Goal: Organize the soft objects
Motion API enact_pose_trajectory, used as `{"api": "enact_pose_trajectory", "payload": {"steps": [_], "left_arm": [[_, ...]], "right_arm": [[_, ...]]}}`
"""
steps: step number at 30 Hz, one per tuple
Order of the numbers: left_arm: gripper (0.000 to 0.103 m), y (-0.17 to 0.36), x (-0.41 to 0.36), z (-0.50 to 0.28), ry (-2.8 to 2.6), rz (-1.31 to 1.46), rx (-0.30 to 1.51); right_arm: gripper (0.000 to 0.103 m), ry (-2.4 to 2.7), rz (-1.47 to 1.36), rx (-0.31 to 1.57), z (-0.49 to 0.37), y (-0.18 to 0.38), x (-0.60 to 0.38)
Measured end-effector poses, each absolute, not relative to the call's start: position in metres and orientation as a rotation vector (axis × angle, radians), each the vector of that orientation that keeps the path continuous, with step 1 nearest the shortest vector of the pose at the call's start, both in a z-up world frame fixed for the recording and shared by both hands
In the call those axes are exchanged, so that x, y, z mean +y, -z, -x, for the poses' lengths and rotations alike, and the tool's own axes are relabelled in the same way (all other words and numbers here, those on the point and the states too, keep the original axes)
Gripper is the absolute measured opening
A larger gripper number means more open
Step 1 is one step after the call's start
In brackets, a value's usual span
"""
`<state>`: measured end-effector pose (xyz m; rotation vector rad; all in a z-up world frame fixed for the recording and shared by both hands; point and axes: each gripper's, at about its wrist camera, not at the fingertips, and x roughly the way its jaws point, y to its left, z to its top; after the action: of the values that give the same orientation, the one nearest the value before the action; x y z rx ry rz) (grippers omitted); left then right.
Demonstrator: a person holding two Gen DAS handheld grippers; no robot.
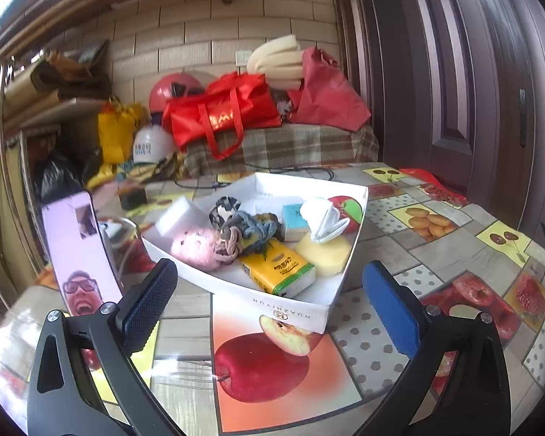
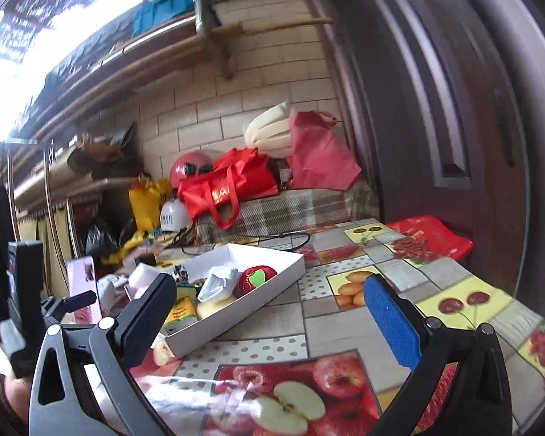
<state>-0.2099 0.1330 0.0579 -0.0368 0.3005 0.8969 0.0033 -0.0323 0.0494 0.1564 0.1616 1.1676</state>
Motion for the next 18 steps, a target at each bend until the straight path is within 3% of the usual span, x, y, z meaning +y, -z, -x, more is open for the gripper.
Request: {"api": "enact_pose_trajectory", "payload": {"steps": [5,18], "left_arm": [[0.103,-0.056,0.12,0.202,-0.97,0.041,0.345],[0.103,-0.05,0.109,0.188,-0.945,0.042,0.423]], "right_arm": [[0.103,-1.096,-0.083,0.251,-0.012,-0.045,-0.03],[0.103,-1.037,-0.004,0.153,0.012,-0.044,-0.035]]}}
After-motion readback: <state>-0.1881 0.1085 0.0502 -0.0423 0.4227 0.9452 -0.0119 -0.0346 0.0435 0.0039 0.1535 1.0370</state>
